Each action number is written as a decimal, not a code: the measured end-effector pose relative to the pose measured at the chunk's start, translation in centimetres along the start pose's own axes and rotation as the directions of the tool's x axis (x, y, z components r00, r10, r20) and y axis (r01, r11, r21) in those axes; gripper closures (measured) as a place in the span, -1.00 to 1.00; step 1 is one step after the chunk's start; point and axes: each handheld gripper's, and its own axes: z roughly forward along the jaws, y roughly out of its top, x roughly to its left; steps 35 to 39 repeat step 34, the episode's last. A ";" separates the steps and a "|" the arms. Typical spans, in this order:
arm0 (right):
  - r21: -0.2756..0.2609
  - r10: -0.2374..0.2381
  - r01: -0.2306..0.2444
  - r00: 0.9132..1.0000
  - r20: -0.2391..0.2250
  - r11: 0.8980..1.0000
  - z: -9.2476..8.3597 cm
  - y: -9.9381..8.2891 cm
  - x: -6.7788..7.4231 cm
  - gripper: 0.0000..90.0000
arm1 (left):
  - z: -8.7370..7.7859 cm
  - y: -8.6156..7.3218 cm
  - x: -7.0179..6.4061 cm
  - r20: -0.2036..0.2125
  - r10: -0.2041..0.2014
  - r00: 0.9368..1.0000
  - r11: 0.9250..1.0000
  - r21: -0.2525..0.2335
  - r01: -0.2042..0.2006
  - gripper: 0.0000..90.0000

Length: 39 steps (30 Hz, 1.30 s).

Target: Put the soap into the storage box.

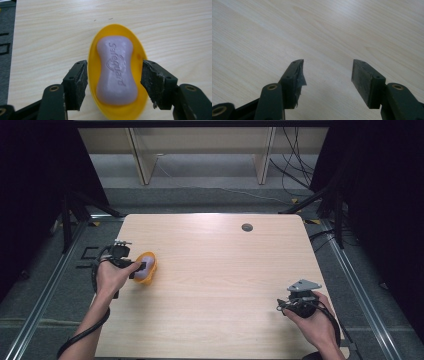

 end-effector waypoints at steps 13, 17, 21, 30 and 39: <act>-0.010 -0.024 0.024 1.000 0.012 1.000 0.1 0.0 0.0 -0.03 | -3.7 -7.4 0.6 0.101 0.036 0.994 0.992 -0.124 -0.023 -0.17; -0.009 -0.025 0.025 1.000 0.011 1.000 0.1 0.0 0.0 -0.03 | -3.8 -9.7 0.6 0.104 0.056 0.993 0.991 -0.127 -0.042 -0.18; -0.008 -0.022 0.023 1.000 0.010 1.000 0.1 0.0 0.0 -0.03 | -2.9 -12.1 -0.2 0.126 0.038 0.991 0.986 -0.164 -0.017 -0.19; -0.007 -0.027 0.027 1.000 0.010 1.000 0.1 0.1 0.0 -0.03 | -1.7 -14.1 0.0 0.187 0.015 0.982 0.992 -0.127 0.009 -0.20; -0.009 -0.021 0.021 1.000 0.009 1.000 0.1 0.1 0.0 -0.03 | -1.8 -14.0 0.2 0.186 0.009 0.982 0.992 -0.125 0.014 -0.20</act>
